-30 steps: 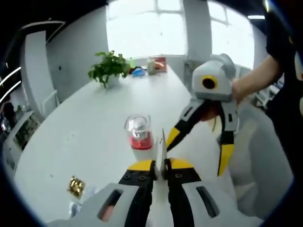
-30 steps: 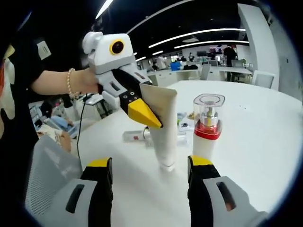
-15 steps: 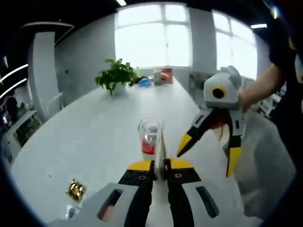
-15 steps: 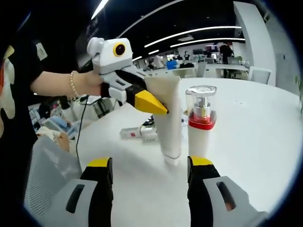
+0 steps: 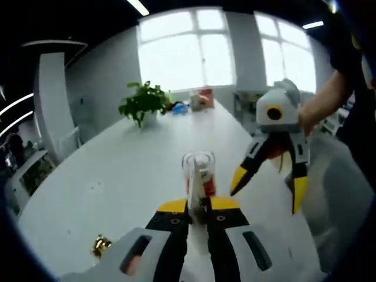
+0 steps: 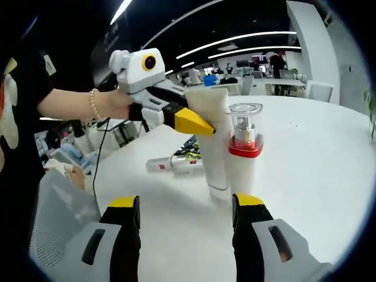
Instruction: Arrange the skincare products in the storage area until every visible bottle or jar stands upright without overlapping.
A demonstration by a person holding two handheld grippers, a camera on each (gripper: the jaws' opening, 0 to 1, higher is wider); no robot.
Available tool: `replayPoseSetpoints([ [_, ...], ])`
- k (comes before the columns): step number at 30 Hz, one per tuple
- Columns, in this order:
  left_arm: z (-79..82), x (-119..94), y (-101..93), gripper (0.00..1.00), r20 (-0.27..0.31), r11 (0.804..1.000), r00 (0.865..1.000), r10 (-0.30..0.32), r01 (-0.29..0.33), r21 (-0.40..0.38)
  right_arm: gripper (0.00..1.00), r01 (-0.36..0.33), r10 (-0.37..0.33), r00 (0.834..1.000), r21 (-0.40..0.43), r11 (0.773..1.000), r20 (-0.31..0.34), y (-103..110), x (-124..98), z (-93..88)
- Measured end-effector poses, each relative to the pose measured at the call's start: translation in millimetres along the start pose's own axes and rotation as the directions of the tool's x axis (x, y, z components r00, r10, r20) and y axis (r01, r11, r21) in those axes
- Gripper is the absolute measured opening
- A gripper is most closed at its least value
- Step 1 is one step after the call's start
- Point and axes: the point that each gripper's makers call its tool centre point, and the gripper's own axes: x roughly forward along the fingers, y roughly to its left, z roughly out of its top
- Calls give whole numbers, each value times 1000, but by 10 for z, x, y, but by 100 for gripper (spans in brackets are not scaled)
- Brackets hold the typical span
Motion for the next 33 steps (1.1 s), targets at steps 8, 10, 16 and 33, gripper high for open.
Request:
replayPoseSetpoints([
  [8,5,2,10,14,9,1000,1000,3,-3,-1,63,4,-4,1000,13,1000,-4,-22,-4,-52],
  [10,-4,2,13,14,11,1000,1000,-2,2,-6,63,3,-3,1000,16,1000,-3,-13,0,-53],
  [16,-1,5,-23,14,5,1000,1000,-11,11,2,63,3,-3,1000,17,1000,-7,-17,5,-63],
  [33,-8,11,-36,17,-2,1000,1000,-11,11,-2,62,3,-3,1000,18,1000,-11,-19,-5,-76],
])
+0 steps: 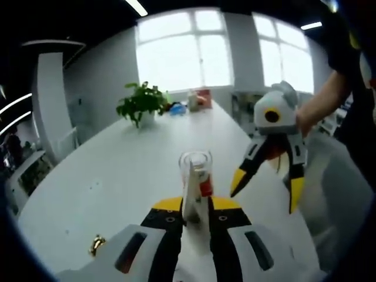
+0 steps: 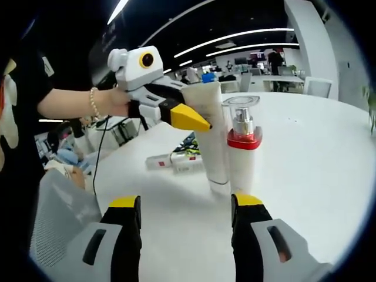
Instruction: Arrange the skincare products in the storage area until every visible bottle or jar stands upright without overlapping.
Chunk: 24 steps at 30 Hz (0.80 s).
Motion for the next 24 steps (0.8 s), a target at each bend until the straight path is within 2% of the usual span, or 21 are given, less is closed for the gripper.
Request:
replayPoseSetpoints([
  [6,-42,-27,18,20,-20,1000,1000,15,-16,-13,62,2,-2,1000,1,1000,-1,17,-5,14],
  [14,-76,-188,113,26,-18,991,996,85,-87,-102,64,2,-2,1000,6,1000,-2,43,-3,30],
  [17,-116,-294,146,32,-16,984,994,112,-114,-140,64,-1,1,1000,4,1000,-5,52,-6,40],
  [20,-154,-364,117,39,-24,979,992,122,-124,-162,64,-4,4,1000,-3,1000,-7,59,-12,45],
  [24,-190,-435,59,42,-39,973,989,143,-148,-177,64,-12,12,1000,-5,1000,-9,82,-17,52],
])
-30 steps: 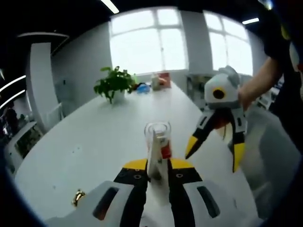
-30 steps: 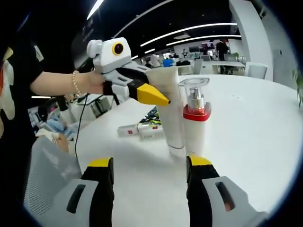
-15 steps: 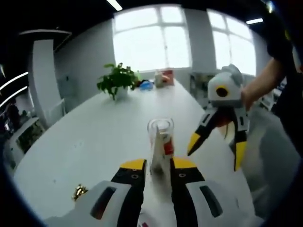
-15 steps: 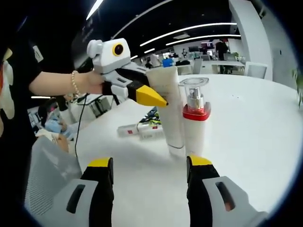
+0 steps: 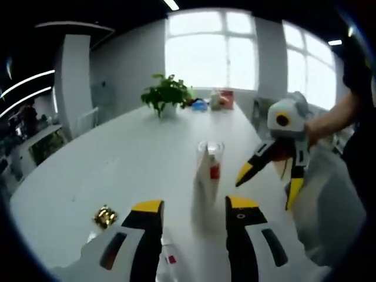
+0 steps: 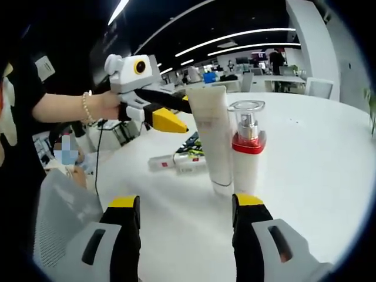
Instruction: Arrange the skincare products in the storage area until every visible bottle or jar stands upright without overlapping.
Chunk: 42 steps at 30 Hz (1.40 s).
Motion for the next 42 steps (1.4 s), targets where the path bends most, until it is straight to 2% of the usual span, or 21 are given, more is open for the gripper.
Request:
replayPoseSetpoints([
  [5,-53,-117,-3,49,2,998,999,50,-50,-39,65,-7,7,1000,-6,1000,-7,33,-6,-1],
  [9,-153,-251,23,56,-16,992,995,99,-100,-80,67,-20,20,1000,23,1000,24,61,-23,62],
  [12,-205,-348,-2,59,-19,986,992,125,-126,-113,69,-18,17,1000,18,1000,21,65,-24,67],
  [14,-221,-405,-52,63,-24,976,988,150,-152,-157,71,-15,15,1000,13,1000,20,79,-28,83],
  [15,-236,-435,-6,69,-24,966,985,171,-173,-192,72,-16,15,1000,11,1000,23,87,-32,95],
  [17,-236,-487,-63,75,-23,959,980,195,-196,-205,74,-18,18,999,10,1000,31,105,-48,126],
  [29,-417,-898,-145,78,-34,912,955,295,-292,-289,84,-20,21,999,-24,1000,32,145,-101,119],
  [38,-560,-1194,-234,80,-40,862,928,371,-360,-356,89,-29,29,1000,-36,999,8,214,-157,26],
  [42,-625,-1302,-283,82,-51,832,908,415,-402,-384,92,-30,31,1000,-38,999,2,221,-180,-15],
])
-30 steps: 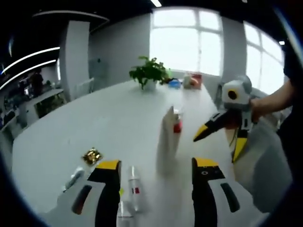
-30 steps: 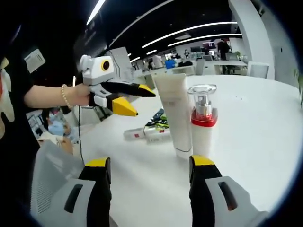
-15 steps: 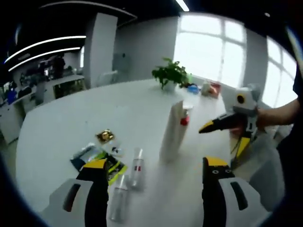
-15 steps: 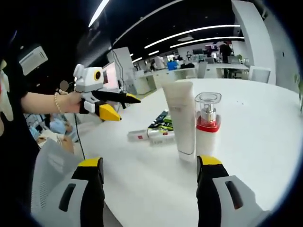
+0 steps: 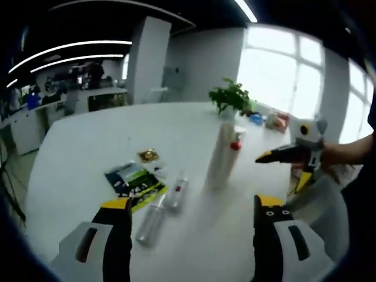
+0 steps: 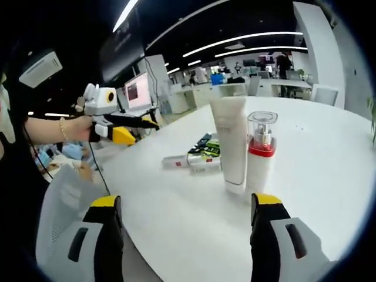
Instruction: Arrange the skincare products in the storage area until every visible bottle or jar stands upright without overlapping.
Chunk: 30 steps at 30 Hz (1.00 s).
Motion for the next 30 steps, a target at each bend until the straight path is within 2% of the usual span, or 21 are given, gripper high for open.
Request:
replayPoseSetpoints([
  [5,-176,-160,72,87,-7,996,998,68,-68,-59,100,6,-6,1000,0,1000,-15,43,-7,-46],
  [16,-602,-470,54,87,-32,978,988,151,-154,-137,100,-12,12,999,-7,1000,-51,178,-47,-191],
  [23,-715,-567,-13,87,-62,977,985,161,-167,-129,100,-11,11,999,3,1000,-53,199,-91,-245],
  [30,-759,-601,27,86,-70,974,983,172,-180,-137,100,-1,2,999,18,1000,-46,184,-111,-290],
])
